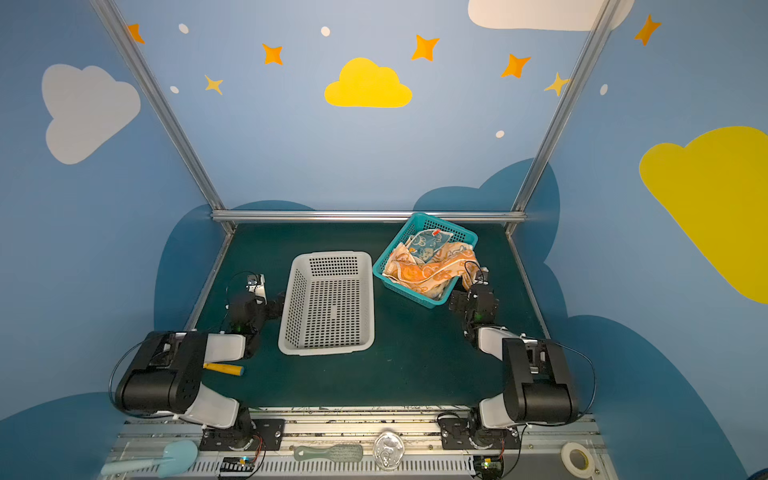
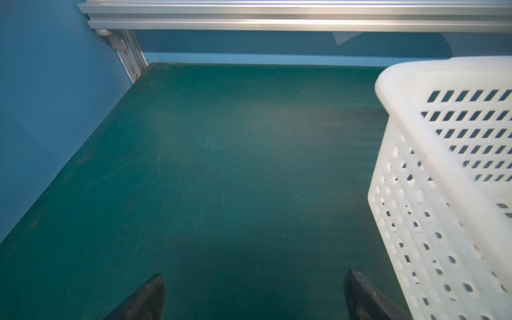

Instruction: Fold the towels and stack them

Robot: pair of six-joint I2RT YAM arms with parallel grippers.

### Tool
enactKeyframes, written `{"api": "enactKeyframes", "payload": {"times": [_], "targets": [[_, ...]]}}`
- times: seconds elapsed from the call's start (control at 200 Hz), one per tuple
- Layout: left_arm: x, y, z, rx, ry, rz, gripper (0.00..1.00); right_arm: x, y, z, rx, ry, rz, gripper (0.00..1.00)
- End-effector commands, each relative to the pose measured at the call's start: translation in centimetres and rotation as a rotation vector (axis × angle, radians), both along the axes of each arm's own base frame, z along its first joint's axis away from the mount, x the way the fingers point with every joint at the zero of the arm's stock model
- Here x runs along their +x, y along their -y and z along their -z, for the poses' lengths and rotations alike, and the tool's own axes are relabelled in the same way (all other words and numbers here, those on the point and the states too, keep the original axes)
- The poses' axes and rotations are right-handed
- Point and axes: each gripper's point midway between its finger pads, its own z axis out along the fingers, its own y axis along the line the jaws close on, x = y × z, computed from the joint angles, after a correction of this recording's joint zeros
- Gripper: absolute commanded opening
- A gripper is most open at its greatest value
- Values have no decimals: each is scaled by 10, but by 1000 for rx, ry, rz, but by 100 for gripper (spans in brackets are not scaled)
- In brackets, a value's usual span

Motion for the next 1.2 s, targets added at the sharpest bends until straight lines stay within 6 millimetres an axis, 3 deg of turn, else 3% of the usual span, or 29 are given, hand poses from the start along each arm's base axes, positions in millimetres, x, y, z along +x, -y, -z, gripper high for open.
{"api": "enactKeyframes", "payload": {"times": [0.0,1.086,1.196], "targets": [[7,0,-14,4,39,0,100,6,-2,-12,13,30,-5,99],[6,0,-14,3,39,-5,100,6,-2,-13,14,31,-6,99],[3,-9,-21,-6,55,-64,100,6,-1,-14,-1,35,-10,99]]}}
